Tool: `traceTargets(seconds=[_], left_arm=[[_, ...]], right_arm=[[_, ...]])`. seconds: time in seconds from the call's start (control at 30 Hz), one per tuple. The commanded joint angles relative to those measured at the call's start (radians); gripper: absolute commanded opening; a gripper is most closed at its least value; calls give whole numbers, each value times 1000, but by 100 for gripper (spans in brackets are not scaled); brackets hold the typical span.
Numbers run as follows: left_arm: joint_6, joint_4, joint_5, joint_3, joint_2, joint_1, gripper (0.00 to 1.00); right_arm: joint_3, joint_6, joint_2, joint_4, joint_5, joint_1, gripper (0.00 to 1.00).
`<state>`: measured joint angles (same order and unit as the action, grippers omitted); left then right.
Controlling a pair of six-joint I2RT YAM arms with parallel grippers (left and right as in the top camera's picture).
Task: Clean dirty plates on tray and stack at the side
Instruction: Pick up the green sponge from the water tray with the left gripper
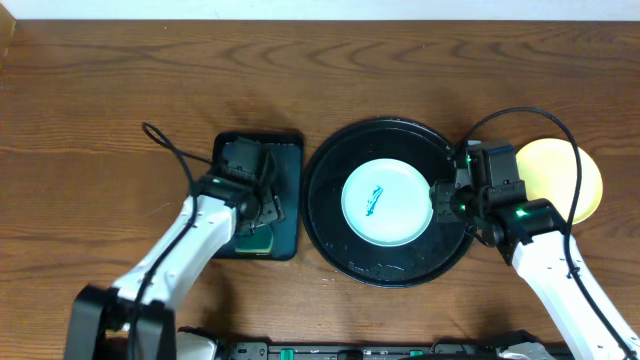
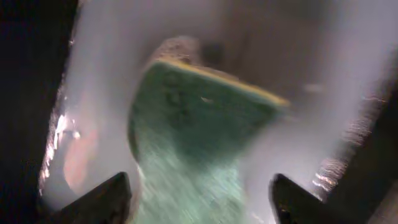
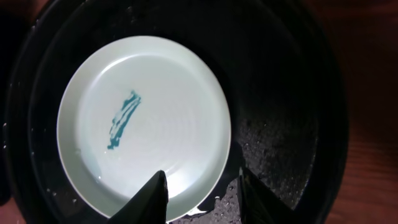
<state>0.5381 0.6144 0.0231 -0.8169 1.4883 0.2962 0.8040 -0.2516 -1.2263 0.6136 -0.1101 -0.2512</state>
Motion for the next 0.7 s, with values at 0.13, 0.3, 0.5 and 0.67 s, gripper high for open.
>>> traceTargets(seconds=[0.13, 0.3, 0.5, 0.67], left_arm=[[18, -150, -11, 71, 167, -4, 8], [14, -124, -39, 45, 147, -5, 7], [-33, -54, -38, -8, 36, -4, 51], [-56, -59, -13, -7, -13, -4, 57]], right_arm=[[16, -25, 5, 5, -30, -6, 34], [16, -25, 5, 5, -30, -6, 33], [16, -25, 5, 7, -30, -6, 33], [16, -25, 5, 6, -29, -6, 33]])
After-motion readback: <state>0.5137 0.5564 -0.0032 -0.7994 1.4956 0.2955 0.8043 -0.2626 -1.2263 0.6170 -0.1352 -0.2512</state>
